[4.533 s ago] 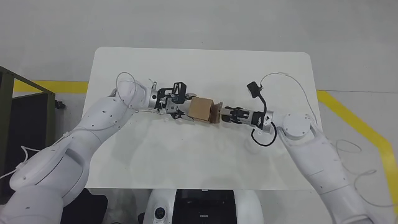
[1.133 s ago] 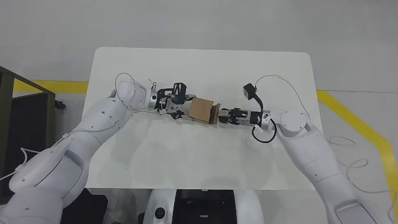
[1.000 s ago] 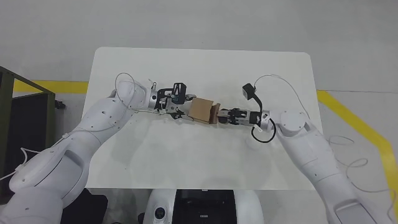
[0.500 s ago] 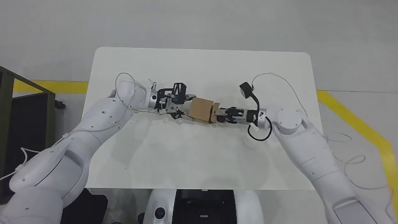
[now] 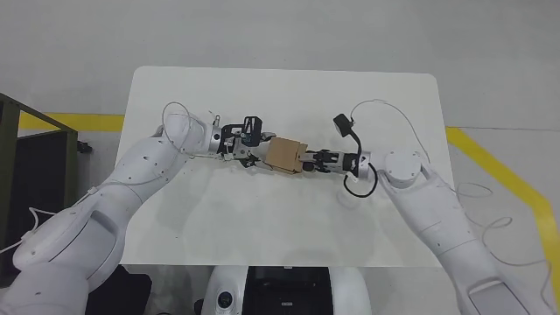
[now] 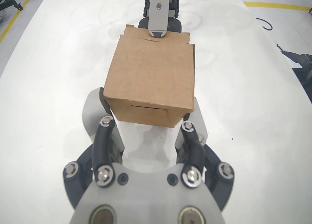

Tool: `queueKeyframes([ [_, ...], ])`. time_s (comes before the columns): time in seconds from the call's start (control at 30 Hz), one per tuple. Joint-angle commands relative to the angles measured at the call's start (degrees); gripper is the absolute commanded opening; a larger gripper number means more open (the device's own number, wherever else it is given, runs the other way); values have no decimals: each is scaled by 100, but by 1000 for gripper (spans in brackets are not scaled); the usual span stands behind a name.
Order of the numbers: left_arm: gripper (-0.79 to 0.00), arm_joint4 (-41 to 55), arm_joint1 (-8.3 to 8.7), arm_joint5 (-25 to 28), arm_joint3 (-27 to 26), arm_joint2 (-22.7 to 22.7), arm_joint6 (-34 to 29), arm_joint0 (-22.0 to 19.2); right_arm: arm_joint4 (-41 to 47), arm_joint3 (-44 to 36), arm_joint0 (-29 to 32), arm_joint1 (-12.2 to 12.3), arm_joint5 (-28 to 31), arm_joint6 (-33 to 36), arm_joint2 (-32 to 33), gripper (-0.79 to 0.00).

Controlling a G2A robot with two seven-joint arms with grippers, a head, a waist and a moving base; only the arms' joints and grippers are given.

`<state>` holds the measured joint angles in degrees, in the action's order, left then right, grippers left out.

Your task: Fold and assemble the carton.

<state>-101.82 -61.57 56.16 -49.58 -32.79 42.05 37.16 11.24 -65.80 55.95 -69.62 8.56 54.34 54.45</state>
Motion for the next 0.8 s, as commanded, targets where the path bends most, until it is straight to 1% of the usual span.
queueKeyframes([
  [0.0, -262, -2, 1, 1, -1, -1, 2, 1, -12, -23, 8, -2, -10, -17, -3, -671],
  [0.23, -265, 10, 3, 0, 2, -10, -5, 6, -140, -101, 24, -2, -166, -137, -12, -686],
  [0.4, -271, 17, 4, 3, -5, -15, -17, 9, -137, -155, 69, 6, -130, -146, 23, -686],
  [0.43, -262, 18, 4, 3, -7, -16, -19, 10, -149, -175, 70, 6, -138, -143, 17, -686],
  [0.77, -265, 17, 8, 7, -45, -25, -17, 11, -281, -226, -102, -64, -277, -167, -176, -680],
])
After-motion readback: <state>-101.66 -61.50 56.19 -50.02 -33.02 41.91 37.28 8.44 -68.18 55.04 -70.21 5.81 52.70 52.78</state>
